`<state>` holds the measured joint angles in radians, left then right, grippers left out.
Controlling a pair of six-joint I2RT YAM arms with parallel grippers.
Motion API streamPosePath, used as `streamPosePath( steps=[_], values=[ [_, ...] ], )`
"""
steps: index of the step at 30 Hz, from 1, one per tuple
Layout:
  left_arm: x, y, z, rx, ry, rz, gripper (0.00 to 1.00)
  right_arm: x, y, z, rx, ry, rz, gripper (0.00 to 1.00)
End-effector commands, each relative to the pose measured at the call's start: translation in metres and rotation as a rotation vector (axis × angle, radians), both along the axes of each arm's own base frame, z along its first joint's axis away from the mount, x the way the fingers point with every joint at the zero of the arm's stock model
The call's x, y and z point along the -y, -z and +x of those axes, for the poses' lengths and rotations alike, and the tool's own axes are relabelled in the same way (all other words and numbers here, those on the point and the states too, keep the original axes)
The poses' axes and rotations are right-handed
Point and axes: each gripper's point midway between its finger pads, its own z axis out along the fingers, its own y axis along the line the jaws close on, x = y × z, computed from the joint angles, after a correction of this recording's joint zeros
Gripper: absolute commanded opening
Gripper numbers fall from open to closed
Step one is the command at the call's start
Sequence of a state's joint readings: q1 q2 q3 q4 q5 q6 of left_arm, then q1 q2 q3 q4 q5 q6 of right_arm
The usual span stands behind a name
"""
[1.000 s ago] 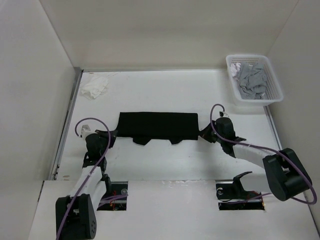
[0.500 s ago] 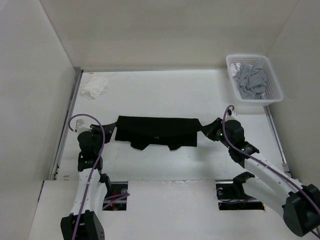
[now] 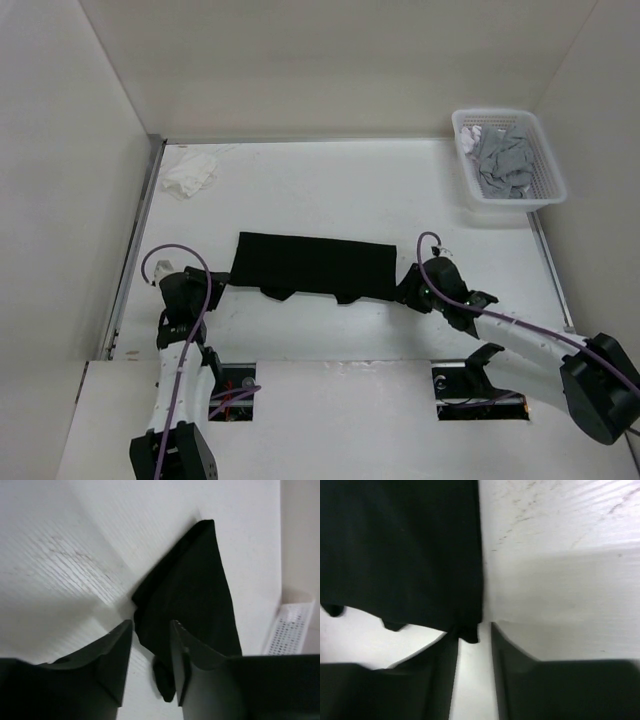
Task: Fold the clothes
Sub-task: Fold the tank top
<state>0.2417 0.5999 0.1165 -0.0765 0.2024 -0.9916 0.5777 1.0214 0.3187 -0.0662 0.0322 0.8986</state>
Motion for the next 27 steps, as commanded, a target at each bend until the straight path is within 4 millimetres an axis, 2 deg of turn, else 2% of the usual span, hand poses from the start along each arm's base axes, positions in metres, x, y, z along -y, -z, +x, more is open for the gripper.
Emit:
streamPosePath(
  steps=[1, 2, 4, 6, 8, 13, 16, 19, 20, 22, 27],
  values=[
    [-0.023, -0.028, 0.013, 0.043, -0.062, 0.119, 0.37, 0.003, -0.023, 0.022, 0.096, 0.064, 0.001, 0.5],
    [-0.025, -0.032, 0.015, 0.052, -0.067, 0.124, 0.39, 0.007, -0.028, 0.029, 0.126, 0.084, 0.004, 0.56],
    [-0.026, -0.041, 0.019, 0.072, -0.072, 0.134, 0.39, 0.011, -0.035, 0.044, 0.165, 0.094, 0.016, 0.6],
    [-0.025, -0.048, 0.022, 0.102, -0.069, 0.15, 0.38, 0.011, -0.034, 0.057, 0.167, 0.089, 0.024, 0.6],
    [-0.01, -0.062, 0.028, 0.154, -0.017, 0.185, 0.35, 0.008, -0.027, 0.065, 0.15, 0.081, 0.035, 0.58],
    [0.027, -0.086, 0.036, 0.215, 0.073, 0.309, 0.36, -0.003, -0.004, 0.067, 0.075, 0.084, 0.116, 0.43],
    [0.061, -0.097, 0.041, 0.264, 0.147, 0.301, 0.36, -0.01, 0.004, 0.065, 0.045, 0.118, 0.181, 0.32],
    [0.095, -0.102, 0.045, 0.309, 0.235, 0.273, 0.36, -0.01, 0.009, 0.065, 0.042, 0.156, 0.226, 0.15],
    [0.106, -0.1, 0.046, 0.312, 0.262, 0.266, 0.36, -0.008, 0.007, 0.066, 0.053, 0.174, 0.241, 0.09],
    [0.123, -0.091, 0.045, 0.299, 0.31, 0.255, 0.36, -0.001, -0.003, 0.067, 0.104, 0.213, 0.264, 0.03],
    [0.151, -0.077, 0.039, 0.282, 0.379, 0.214, 0.35, 0.026, -0.033, 0.051, 0.207, 0.268, 0.211, 0.0]
  ],
)
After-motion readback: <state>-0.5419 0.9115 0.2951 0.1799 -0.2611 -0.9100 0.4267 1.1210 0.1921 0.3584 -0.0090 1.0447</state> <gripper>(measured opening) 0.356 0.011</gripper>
